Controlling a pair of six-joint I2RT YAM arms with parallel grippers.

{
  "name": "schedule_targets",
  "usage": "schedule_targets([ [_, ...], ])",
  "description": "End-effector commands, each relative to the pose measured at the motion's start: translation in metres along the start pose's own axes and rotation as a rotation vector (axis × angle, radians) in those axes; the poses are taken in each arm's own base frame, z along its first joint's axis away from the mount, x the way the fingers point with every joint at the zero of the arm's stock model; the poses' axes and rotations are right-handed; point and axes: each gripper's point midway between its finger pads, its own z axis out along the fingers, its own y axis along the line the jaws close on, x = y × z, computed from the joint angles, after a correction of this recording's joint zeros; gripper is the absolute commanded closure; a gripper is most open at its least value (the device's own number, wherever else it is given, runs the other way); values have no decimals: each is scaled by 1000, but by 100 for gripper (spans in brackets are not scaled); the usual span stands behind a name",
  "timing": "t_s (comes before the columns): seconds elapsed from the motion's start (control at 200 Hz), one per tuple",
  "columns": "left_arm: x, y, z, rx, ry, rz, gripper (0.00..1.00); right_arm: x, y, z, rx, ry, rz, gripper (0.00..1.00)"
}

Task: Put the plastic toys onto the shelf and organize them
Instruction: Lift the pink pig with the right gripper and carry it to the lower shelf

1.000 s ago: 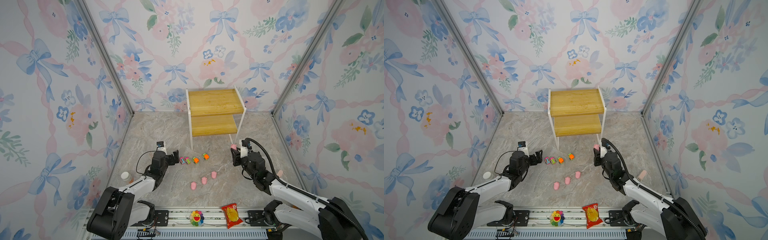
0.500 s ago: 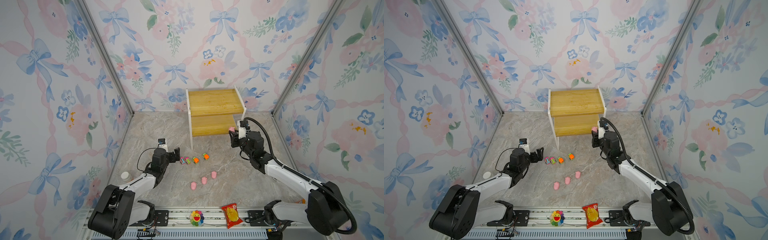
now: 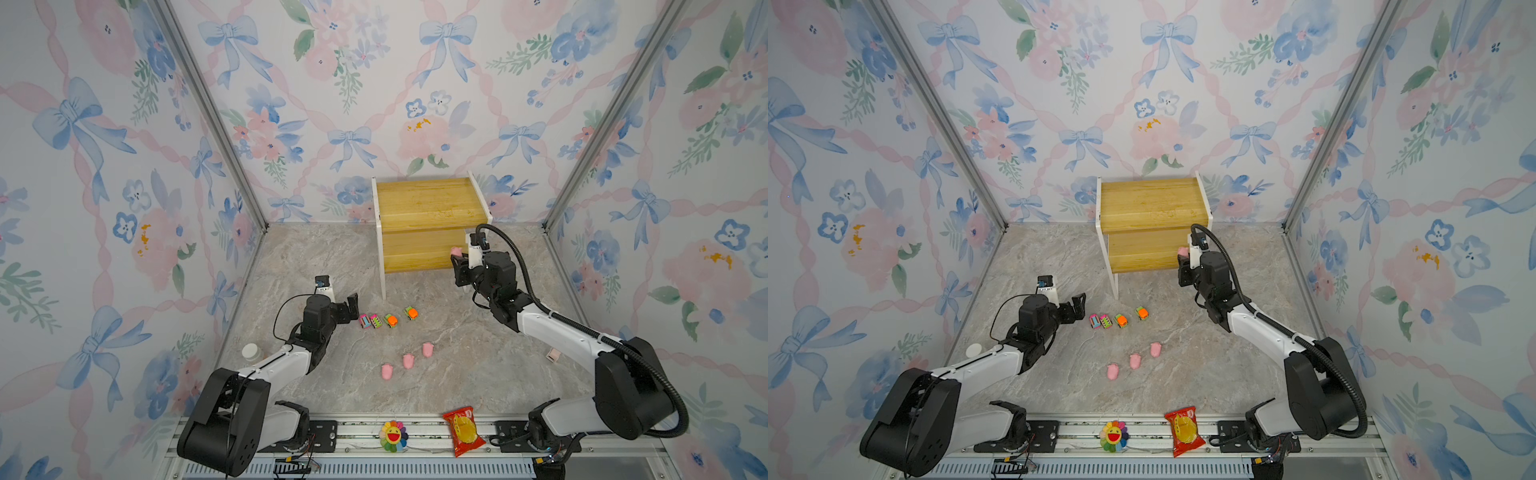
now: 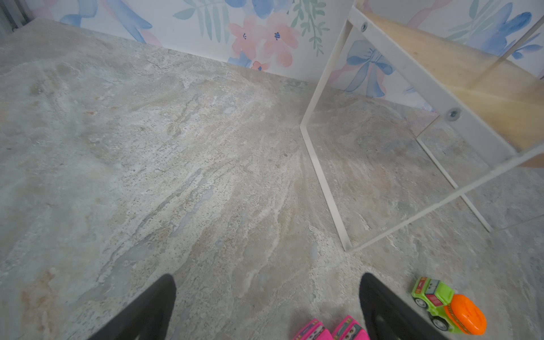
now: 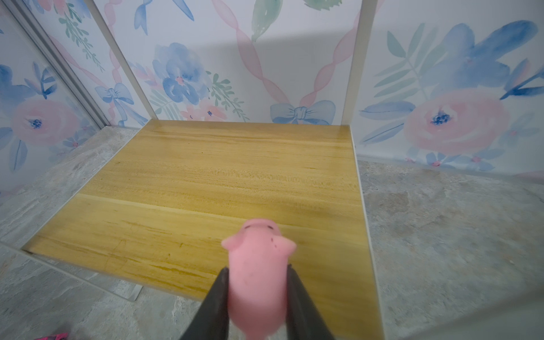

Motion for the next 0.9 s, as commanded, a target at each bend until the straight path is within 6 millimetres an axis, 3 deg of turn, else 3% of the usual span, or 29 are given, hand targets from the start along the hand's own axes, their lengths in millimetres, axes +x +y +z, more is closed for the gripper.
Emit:
schedule_targets([
  [0.0, -8, -1, 3, 8, -19, 9, 2, -17, -10, 7, 51, -47, 37, 68],
  [0.895, -9, 0, 3, 8, -17, 7, 2, 6, -21, 30, 158, -21, 71, 67],
])
